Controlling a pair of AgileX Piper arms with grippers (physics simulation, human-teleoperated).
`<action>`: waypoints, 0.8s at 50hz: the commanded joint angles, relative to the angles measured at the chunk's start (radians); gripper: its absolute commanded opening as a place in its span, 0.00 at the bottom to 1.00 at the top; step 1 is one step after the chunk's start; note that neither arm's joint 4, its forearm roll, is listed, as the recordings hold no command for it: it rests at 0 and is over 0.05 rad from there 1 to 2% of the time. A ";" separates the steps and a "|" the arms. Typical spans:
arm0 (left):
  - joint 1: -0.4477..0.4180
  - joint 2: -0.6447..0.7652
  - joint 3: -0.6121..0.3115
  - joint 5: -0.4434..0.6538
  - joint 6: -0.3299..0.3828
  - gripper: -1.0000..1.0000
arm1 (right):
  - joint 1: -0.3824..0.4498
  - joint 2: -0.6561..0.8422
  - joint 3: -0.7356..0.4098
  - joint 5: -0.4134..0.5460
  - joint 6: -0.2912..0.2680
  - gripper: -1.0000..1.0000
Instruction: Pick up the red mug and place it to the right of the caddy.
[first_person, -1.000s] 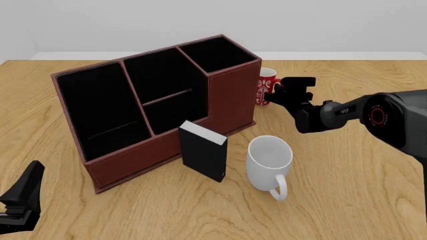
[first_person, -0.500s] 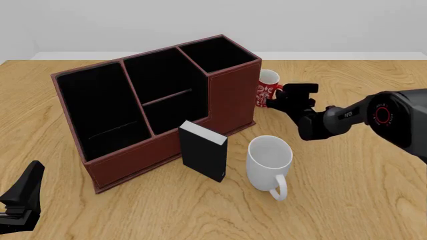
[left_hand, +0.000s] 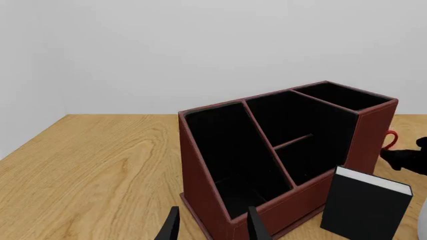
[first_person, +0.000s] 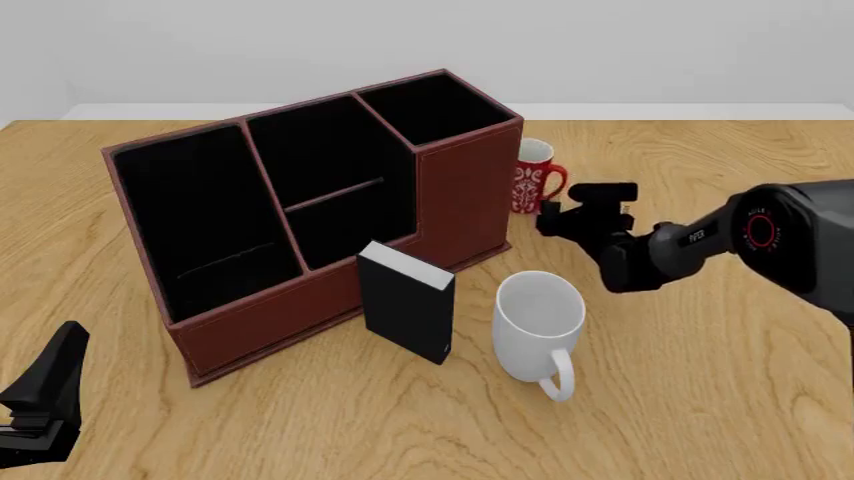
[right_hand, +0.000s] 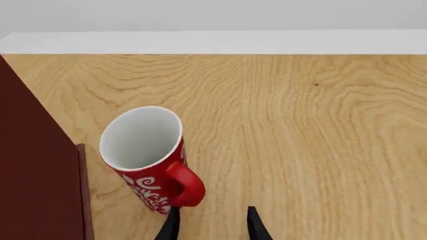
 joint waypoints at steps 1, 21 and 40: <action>0.000 0.000 0.000 0.000 0.000 1.00 | -0.002 0.002 0.036 0.004 -0.002 1.00; 0.000 0.000 0.000 0.000 0.000 1.00 | 0.011 -0.219 0.315 -0.084 -0.006 1.00; 0.000 0.000 0.000 0.000 0.000 1.00 | 0.020 -0.660 0.616 -0.042 -0.019 1.00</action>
